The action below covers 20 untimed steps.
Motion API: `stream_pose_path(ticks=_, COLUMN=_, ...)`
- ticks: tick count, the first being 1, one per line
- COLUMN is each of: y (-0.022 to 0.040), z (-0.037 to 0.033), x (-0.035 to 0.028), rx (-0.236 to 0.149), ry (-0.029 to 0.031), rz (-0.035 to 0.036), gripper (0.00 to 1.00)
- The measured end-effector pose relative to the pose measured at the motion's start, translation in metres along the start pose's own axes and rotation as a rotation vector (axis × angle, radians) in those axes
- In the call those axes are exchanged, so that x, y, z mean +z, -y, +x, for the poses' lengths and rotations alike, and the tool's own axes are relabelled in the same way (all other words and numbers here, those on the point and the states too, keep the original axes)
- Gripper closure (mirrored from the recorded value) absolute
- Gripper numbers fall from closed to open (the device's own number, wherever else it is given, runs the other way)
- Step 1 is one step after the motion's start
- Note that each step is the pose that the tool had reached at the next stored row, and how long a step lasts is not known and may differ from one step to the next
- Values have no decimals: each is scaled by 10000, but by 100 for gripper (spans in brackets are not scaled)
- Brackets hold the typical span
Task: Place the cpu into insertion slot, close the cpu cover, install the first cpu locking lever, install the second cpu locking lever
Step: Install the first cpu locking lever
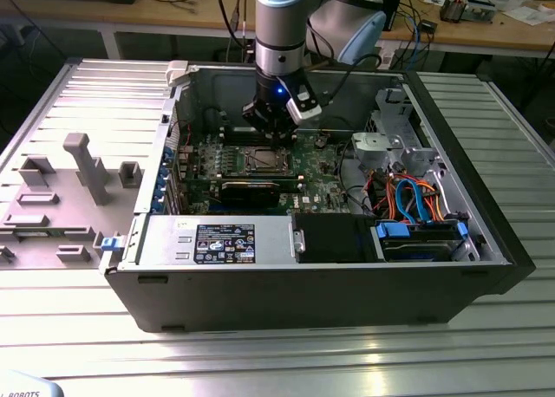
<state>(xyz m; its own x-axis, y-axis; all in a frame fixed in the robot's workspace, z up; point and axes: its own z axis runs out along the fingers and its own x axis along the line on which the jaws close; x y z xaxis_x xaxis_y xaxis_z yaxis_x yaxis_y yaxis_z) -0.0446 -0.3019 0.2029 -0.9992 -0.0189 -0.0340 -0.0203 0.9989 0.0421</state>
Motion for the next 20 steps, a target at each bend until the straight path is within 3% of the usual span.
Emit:
stream_pose_path(ticks=5, y=0, z=1, x=13, rx=0, ry=-2, rz=32, gripper=89)
stream_pose_path(ticks=9, y=0, z=1, x=12, rx=3, ry=1, rz=-23, gripper=89)
stream_pose_path(ticks=15, y=-4, z=-2, x=-78, rx=3, ry=1, rz=-22, gripper=89)
stream_pose_path(ticks=18, y=-2, z=-2, x=-80, rx=-1, ry=-2, rz=44, gripper=89)
stream_pose_path(ticks=20, y=18, z=-2, x=-79, rx=1, ry=-2, rz=47, gripper=89)
